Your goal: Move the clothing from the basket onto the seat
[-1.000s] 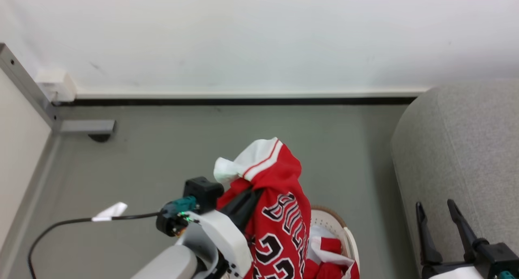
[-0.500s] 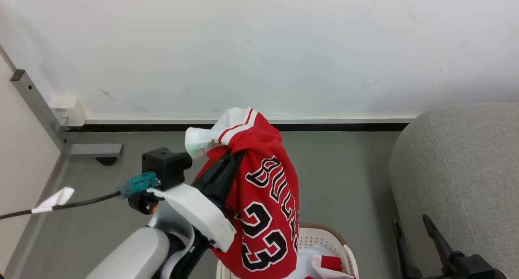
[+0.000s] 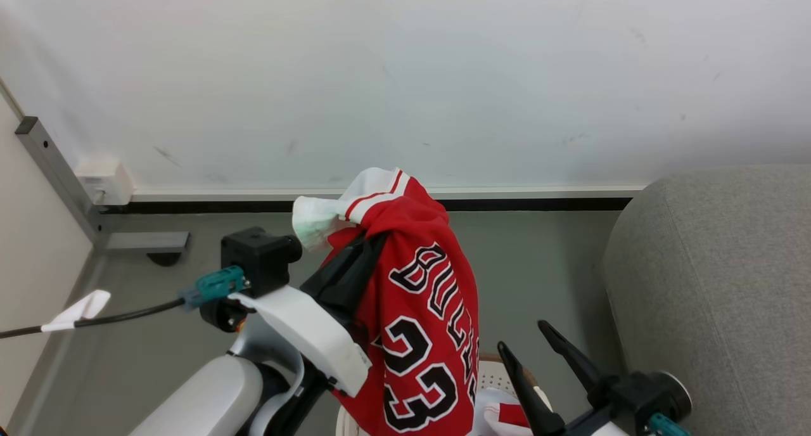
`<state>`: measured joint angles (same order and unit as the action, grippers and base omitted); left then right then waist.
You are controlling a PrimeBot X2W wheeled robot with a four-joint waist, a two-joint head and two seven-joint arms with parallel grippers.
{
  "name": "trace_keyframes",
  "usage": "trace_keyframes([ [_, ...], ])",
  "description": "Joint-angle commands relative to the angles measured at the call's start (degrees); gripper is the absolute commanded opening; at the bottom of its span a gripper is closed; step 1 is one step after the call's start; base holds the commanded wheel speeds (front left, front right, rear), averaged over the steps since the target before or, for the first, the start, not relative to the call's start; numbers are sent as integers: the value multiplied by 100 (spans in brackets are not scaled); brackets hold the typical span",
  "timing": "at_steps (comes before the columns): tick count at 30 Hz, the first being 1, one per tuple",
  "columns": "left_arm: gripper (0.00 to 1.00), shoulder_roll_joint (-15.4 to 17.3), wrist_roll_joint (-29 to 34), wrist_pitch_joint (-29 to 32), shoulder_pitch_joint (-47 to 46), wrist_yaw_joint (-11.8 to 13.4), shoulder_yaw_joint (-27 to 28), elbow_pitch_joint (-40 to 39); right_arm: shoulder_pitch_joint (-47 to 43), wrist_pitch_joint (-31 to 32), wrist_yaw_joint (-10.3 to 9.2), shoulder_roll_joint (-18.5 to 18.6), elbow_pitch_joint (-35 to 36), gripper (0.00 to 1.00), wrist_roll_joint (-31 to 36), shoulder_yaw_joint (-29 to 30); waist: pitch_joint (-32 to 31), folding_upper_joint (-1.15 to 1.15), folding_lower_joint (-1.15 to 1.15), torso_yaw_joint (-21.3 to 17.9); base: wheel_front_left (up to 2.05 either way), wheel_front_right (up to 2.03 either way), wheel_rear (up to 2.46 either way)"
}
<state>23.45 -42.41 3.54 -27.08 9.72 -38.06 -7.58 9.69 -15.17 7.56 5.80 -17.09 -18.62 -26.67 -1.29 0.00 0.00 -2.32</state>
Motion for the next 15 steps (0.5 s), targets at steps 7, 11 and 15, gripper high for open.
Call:
trace_keyframes([
  [7,0,44,-23,70,62,-50,-80,-126,1157,285,-13,979,247,100,-1221,-1450,-36,0,0,-67,0,0,0],
  [11,0,-3,14,95,45,-85,-185,-191,1785,516,-13,1368,299,100,-1870,-2069,-59,0,0,-49,0,0,0],
  [15,0,-53,56,140,-6,-122,-296,-246,2286,660,-13,1580,138,100,-2398,-2705,-88,0,0,22,0,0,0],
])
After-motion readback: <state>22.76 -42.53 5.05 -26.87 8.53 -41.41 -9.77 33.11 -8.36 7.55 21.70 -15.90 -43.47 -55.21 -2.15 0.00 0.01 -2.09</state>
